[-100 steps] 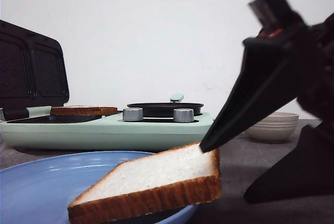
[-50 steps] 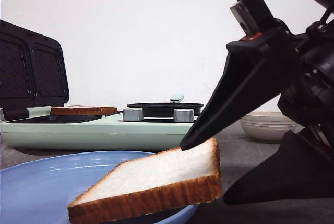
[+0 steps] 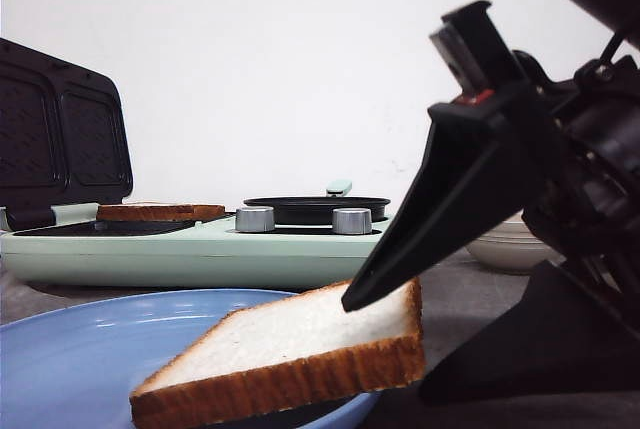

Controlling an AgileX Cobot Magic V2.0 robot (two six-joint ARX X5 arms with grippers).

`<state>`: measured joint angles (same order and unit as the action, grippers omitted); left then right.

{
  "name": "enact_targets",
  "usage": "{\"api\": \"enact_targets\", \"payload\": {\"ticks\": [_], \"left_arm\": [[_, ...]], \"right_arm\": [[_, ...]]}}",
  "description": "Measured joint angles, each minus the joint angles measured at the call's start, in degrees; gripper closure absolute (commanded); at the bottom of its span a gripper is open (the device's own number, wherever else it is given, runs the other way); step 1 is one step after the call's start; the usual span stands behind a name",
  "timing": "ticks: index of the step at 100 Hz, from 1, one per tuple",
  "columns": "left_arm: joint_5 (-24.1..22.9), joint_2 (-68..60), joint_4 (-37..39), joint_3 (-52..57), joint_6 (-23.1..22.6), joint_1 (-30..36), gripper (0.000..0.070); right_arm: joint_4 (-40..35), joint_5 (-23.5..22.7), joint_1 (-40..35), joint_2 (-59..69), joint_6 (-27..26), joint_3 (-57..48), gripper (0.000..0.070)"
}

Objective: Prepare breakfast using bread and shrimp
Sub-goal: 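Reach the right gripper to the remaining bread slice and grasp it, then lift the bread with the right gripper toward the sandwich maker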

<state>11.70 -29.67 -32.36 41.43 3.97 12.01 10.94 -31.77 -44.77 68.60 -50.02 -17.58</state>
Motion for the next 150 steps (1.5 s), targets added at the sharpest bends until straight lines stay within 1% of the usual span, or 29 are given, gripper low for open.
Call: {"api": "enact_targets", "payload": {"ticks": [3,7,13,29,43,59,75,93,100,106,118,124,138,150], "left_arm": [[0.0,0.0,0.0,0.0,0.0,0.0,0.0],[0.0,0.0,0.0,0.0,0.0,0.0,0.0],[0.0,0.0,0.0,0.0,0.0,0.0,0.0],[0.0,0.0,0.0,0.0,0.0,0.0,0.0],[0.0,0.0,0.0,0.0,0.0,0.0,0.0],[0.0,0.0,0.0,0.0,0.0,0.0,0.0],[0.0,0.0,0.0,0.0,0.0,0.0,0.0],[0.0,0.0,0.0,0.0,0.0,0.0,0.0],[-1.2,0.0,0.0,0.0,-0.1,0.0,0.0],[-3.1,0.0,0.0,0.0,-0.3,0.0,0.0],[-8.7,0.3,0.0,0.0,-0.4,-0.1,0.0],[-10.4,0.6,0.0,0.0,-0.5,-0.3,0.0],[-10.5,1.2,0.0,0.0,-1.4,-1.4,0.0],[-10.6,1.2,0.0,0.0,-2.0,-2.8,0.0]], "right_arm": [[0.2,0.0,-0.2,0.2,0.0,0.0,0.0376],[0.3,0.0,-0.2,0.2,0.0,0.0,0.041],[0.4,-0.1,-0.3,0.3,0.0,0.0,0.0497],[0.5,-0.2,-0.3,0.3,0.1,0.0,0.0699],[0.7,-1.5,-0.3,0.3,0.2,0.0,0.07],[1.7,-1.6,-0.3,0.3,0.3,0.0,0.07],[8.4,-2.8,-0.3,0.3,0.0,0.0,0.07],[16.4,-3.0,-0.3,0.3,-2.8,0.0,0.07],[16.8,-3.0,-0.3,0.3,-3.6,-0.4,0.07],[16.7,-2.9,-0.3,0.3,-4.1,-1.1,0.07],[15.2,-2.7,-0.3,0.3,-4.2,-4.8,0.07],[13.2,-2.5,-0.3,0.3,-3.8,-7.5,0.07],[3.6,-0.4,-0.2,0.8,0.2,-15.2,0.07],[-3.8,-0.1,0.3,3.7,4.9,-23.0,0.07]]}}
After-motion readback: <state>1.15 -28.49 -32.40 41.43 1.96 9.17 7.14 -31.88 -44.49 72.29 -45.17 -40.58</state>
